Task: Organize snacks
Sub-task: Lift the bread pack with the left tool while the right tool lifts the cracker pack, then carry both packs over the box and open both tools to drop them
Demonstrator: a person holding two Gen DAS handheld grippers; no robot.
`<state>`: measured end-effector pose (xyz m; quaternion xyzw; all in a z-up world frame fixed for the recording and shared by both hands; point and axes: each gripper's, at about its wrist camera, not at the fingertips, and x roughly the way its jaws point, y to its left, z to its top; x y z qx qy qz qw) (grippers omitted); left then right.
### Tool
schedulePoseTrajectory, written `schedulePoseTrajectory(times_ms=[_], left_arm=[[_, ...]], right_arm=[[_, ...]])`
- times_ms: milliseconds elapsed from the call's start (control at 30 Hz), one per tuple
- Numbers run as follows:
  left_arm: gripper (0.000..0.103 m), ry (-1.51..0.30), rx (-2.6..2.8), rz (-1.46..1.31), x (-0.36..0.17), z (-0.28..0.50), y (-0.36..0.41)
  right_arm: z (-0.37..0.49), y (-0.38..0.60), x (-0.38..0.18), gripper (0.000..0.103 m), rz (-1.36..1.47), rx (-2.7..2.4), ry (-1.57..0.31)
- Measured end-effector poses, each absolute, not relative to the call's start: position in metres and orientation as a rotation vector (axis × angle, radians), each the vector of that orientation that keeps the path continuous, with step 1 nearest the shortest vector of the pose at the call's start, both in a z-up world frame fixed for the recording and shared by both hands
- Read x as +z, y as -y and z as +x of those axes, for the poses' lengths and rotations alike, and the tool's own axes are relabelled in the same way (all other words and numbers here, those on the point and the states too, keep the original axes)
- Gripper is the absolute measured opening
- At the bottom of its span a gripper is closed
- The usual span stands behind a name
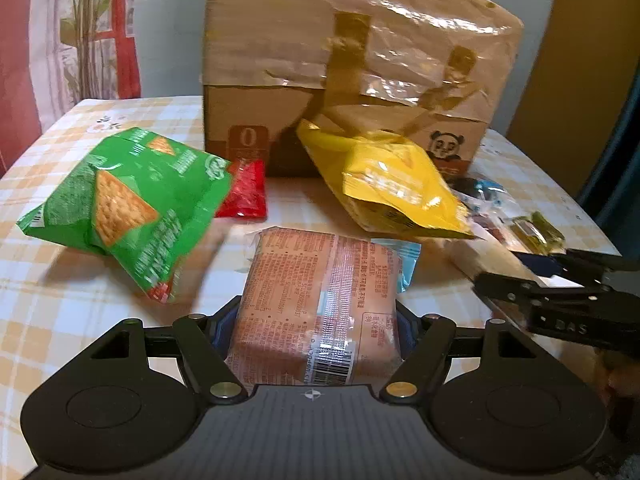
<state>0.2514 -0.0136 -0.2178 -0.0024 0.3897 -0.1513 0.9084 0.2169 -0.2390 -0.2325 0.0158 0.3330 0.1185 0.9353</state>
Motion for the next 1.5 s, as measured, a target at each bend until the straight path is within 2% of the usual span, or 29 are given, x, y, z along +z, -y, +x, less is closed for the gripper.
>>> schedulePoseTrajectory(times_ms=[733,1500], left_arm=[[0.075,-0.706,-0.308,-0.041,-0.186,0.236,0.006],[0.075,-0.541,-0.265,-0.039,-0.135,0.232,-0.007]], right_arm=[[0.209,0.246,-0.22,0.049,0.072,0.25,-0.685],[0.203,0.263,-0.168,0.049,0.117,0.217,-0.526]])
